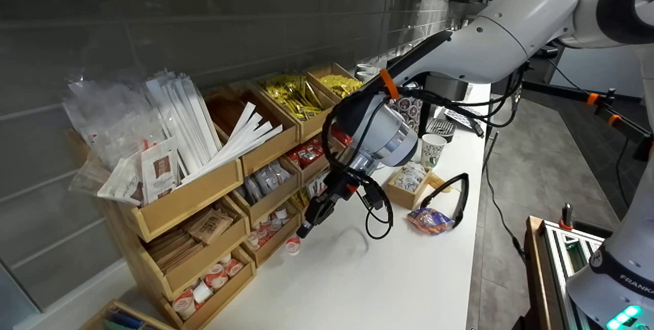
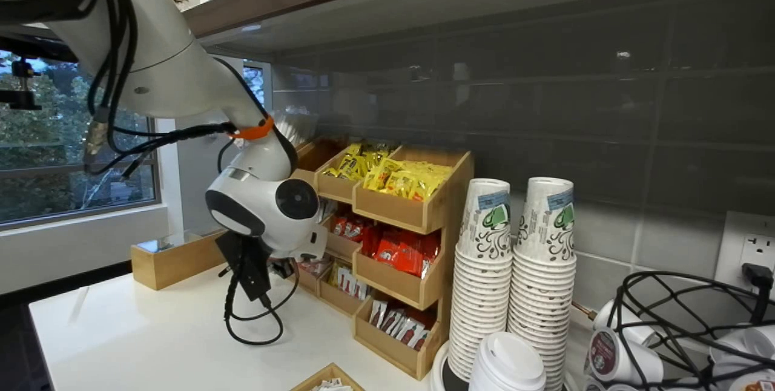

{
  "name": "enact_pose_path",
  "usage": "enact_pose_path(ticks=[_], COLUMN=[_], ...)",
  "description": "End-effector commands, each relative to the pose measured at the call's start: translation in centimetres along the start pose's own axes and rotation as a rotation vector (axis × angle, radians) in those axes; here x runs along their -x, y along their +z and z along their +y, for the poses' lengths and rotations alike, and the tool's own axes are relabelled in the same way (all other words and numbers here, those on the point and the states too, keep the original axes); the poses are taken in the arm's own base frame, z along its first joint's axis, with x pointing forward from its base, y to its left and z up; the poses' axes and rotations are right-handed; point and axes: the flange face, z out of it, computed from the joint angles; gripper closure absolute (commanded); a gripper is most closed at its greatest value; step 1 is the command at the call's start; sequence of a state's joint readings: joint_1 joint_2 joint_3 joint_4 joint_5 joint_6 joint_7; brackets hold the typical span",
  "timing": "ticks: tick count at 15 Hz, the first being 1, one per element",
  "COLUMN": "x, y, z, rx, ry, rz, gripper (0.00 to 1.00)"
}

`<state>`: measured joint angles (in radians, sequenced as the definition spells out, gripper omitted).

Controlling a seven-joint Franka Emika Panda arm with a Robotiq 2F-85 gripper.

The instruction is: Put the coffee pod from the counter on the bottom shelf.

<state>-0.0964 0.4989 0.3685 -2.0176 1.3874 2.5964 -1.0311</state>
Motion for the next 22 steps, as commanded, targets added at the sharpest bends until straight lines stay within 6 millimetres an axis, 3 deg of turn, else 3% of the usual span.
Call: enact_pose_path(ticks=[1,7,15,22], x=[-0.1,-0.7,-0.7,-1.9], y=[-1.5,-2.1,-1.8,0.1], z=[0.5,2.4,2.3,1.5], rx=[-0.030,-0.099,-0.105,-0.090], ry=[0.037,0.123,0.099,0.192], rz=[0.079,0.140,0.109,0.139], gripper=[1.00,1.00,1.00,1.00])
